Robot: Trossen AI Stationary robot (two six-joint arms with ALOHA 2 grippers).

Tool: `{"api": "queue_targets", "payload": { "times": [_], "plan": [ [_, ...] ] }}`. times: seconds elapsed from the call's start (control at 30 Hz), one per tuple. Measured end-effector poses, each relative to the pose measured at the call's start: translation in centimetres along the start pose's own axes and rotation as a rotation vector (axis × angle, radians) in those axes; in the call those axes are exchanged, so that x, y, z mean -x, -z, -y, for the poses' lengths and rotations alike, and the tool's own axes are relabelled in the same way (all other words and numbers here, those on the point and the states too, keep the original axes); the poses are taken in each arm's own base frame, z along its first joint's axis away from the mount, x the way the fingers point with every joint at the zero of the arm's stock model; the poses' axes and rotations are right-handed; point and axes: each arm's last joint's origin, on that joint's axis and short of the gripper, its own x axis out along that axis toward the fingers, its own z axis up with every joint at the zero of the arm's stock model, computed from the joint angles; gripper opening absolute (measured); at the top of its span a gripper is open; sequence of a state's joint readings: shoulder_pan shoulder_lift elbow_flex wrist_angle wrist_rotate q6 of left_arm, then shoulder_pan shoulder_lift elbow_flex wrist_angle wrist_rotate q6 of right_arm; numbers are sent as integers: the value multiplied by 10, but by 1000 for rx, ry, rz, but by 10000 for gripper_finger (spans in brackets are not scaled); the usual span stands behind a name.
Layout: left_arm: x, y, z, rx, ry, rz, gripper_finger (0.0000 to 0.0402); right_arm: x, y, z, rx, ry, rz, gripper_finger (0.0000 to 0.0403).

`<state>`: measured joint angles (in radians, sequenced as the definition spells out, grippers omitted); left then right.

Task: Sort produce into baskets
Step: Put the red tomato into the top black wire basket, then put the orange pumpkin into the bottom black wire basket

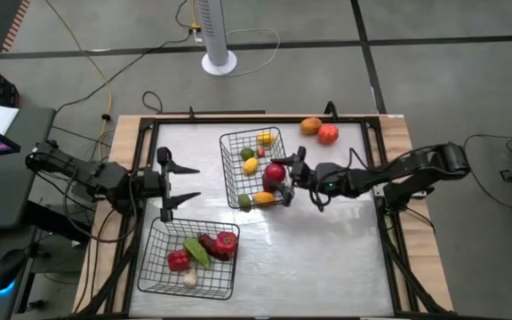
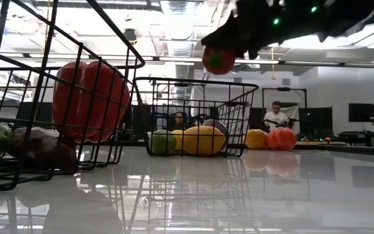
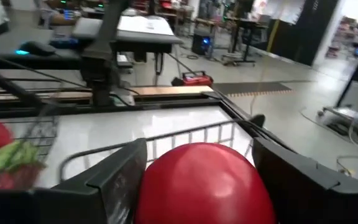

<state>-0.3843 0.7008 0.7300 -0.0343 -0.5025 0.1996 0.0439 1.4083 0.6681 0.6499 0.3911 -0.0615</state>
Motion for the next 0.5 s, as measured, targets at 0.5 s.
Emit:
{"api": "queue_targets", "payload": {
  "times": [0.5],
  "plan": [
    [0, 1, 0, -25, -9, -7, 249, 19, -10, 28, 9, 264, -111, 386]
  ]
}}
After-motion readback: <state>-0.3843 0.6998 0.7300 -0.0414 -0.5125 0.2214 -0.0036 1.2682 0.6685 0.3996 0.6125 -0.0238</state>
